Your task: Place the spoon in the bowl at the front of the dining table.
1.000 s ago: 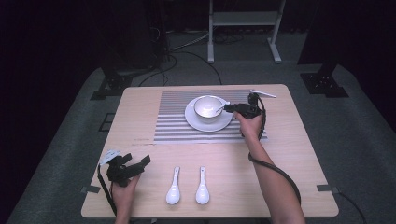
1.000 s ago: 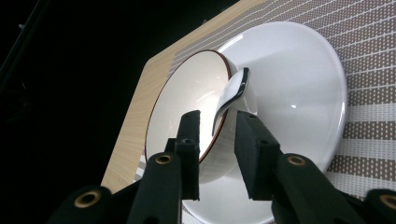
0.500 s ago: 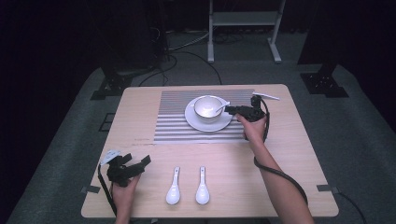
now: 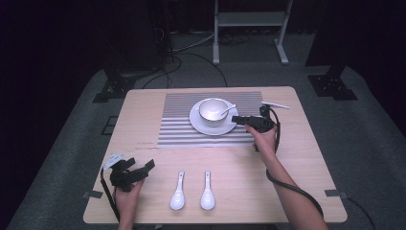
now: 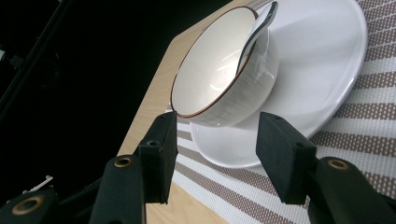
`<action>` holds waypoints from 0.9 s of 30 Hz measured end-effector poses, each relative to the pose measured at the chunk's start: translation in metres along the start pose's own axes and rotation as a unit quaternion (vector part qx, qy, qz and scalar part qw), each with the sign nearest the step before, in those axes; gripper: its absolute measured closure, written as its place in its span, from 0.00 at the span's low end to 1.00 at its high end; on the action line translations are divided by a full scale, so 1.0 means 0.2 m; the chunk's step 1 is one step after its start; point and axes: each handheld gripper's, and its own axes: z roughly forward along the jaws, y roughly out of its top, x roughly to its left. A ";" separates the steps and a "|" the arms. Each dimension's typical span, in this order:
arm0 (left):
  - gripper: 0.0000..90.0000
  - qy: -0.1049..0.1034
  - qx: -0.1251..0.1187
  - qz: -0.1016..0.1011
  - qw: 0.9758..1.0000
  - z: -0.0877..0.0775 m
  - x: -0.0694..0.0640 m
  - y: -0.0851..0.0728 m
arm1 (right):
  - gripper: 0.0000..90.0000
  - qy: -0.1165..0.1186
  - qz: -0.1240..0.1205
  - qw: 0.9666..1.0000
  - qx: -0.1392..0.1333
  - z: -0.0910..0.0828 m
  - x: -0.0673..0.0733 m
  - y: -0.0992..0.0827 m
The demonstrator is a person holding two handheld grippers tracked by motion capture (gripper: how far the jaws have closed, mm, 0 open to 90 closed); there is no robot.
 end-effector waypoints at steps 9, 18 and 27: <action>0.01 0.000 0.001 0.003 1.000 0.00 0.00 0.00 | 0.46 0.014 -0.003 1.000 0.010 -0.02 0.02 -0.06; 0.01 0.000 0.001 0.003 1.000 0.00 0.00 0.00 | 0.43 0.021 -0.016 0.999 0.025 -0.04 0.04 -0.13; 0.01 0.001 0.002 0.004 1.000 0.00 -0.01 0.00 | 0.42 0.030 -0.021 0.999 0.034 -0.07 0.04 -0.20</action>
